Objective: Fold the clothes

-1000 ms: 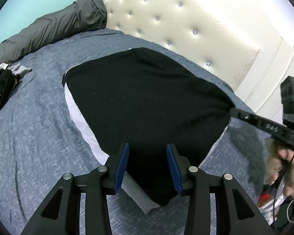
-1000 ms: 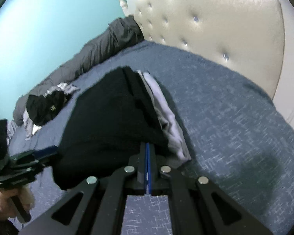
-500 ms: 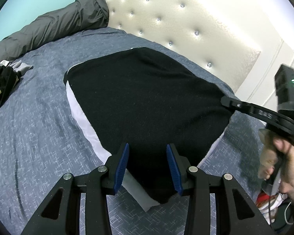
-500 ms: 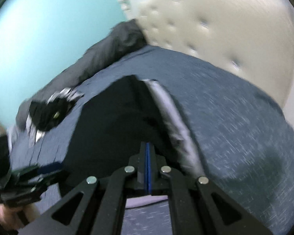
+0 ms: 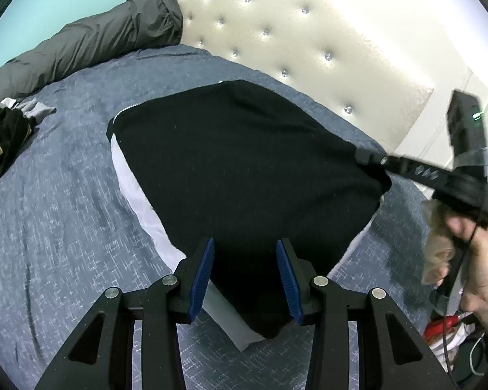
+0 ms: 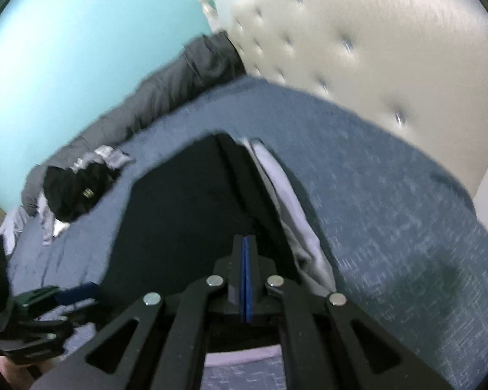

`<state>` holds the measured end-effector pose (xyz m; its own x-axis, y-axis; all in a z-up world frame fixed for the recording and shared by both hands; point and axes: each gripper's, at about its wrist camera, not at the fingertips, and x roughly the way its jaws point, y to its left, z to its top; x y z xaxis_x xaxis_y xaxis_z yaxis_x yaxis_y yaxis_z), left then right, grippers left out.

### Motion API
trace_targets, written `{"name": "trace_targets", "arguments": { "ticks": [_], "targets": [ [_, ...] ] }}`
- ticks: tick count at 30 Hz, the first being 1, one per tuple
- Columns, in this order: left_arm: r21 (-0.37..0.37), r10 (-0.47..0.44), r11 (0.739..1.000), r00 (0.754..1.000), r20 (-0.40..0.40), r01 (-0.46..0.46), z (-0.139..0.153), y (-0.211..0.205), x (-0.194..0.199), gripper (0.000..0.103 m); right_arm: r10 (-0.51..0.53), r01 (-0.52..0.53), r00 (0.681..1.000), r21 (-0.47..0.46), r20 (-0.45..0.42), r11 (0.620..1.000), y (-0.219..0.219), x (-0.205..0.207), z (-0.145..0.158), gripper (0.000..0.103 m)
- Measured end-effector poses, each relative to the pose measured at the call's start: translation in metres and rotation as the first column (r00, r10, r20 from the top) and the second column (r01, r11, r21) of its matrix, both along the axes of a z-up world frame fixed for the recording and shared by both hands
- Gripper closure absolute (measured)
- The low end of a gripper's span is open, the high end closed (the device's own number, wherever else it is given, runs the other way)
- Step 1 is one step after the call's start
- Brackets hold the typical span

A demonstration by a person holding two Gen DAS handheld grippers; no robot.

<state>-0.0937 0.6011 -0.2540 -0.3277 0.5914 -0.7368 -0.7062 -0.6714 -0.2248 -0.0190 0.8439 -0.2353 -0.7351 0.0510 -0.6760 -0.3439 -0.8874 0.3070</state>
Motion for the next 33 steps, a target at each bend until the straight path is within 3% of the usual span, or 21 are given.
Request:
{"name": "trace_targets", "arguments": {
  "ticks": [2, 13, 33],
  "targets": [
    [0.001, 0.002, 1.0, 1.0, 0.001, -0.002, 0.0, 0.0, 0.001, 0.06, -0.033, 0.033, 0.999, -0.032, -0.013, 0.999, 0.004, 0.006, -0.004, 0.103],
    [0.022, 0.02, 1.0, 1.0, 0.007, -0.021, 0.021, -0.009, 0.008, 0.06, -0.078, 0.079, 0.996, 0.033, -0.029, 0.996, -0.003, 0.024, 0.029, 0.103],
    [0.102, 0.036, 0.994, 0.996, -0.077, -0.029, 0.123, -0.049, 0.052, 0.052, -0.09, 0.097, 0.991, 0.075, -0.099, 0.992, -0.063, 0.087, 0.121, 0.103]
  ]
}}
